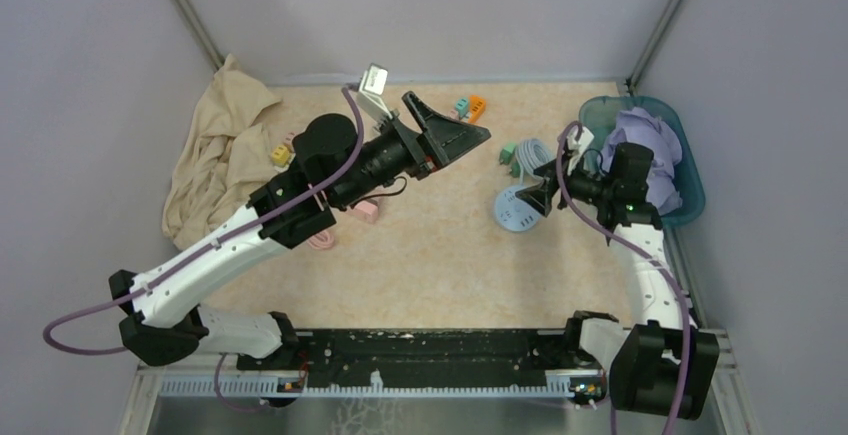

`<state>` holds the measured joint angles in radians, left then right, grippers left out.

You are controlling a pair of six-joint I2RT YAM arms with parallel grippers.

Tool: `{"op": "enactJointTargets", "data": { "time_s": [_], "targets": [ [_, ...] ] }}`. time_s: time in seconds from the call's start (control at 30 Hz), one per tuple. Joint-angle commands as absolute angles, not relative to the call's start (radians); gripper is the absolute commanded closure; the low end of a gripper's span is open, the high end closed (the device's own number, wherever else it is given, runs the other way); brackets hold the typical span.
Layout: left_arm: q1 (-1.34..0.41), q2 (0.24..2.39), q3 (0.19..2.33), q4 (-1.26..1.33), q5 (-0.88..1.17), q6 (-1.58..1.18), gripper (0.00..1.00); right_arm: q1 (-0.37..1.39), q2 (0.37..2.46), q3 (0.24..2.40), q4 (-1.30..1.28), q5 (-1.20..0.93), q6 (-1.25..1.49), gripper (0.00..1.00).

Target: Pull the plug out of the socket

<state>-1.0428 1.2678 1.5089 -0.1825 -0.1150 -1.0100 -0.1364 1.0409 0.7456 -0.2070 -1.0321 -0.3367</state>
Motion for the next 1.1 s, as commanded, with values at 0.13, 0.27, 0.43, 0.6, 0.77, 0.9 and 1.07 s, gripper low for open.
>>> {"op": "enactJointTargets", "data": {
  "time_s": [0.13,0.27,0.43,0.6,0.77,0.9,1.07],
  "targets": [
    [-1.053,1.247,1.518,-0.189,-0.232,-1.134,0.00,-0.161,1.005,0.738,-0.150,-1.093,-0.326,0.26],
    [-1.071,1.260,1.506,-0.209,-0.287,-1.082,0.00,-0.161,0.996,0.739,-0.150,-1.096,-0.324,0.26],
    [-1.069,1.221,1.322,-0.099,-0.406,-0.834,0.00,-0.163,0.978,0.730,-0.136,-1.095,-0.306,0.26],
    [-1.064,1.126,1.052,0.111,-0.406,-0.465,0.00,-0.163,0.934,0.729,-0.132,-1.079,-0.300,0.26],
    [-1.003,1.028,0.876,0.119,-0.441,-0.405,0.00,-0.164,0.903,0.733,-0.142,-1.053,-0.306,0.26],
    [-0.823,0.994,0.784,0.065,-0.255,-0.529,0.00,-0.165,0.888,0.733,-0.139,-1.050,-0.297,0.26],
    [-0.684,1.043,0.710,0.198,-0.005,-0.542,0.00,-0.164,0.890,0.729,-0.109,-1.038,-0.241,0.26]
  ]
}}
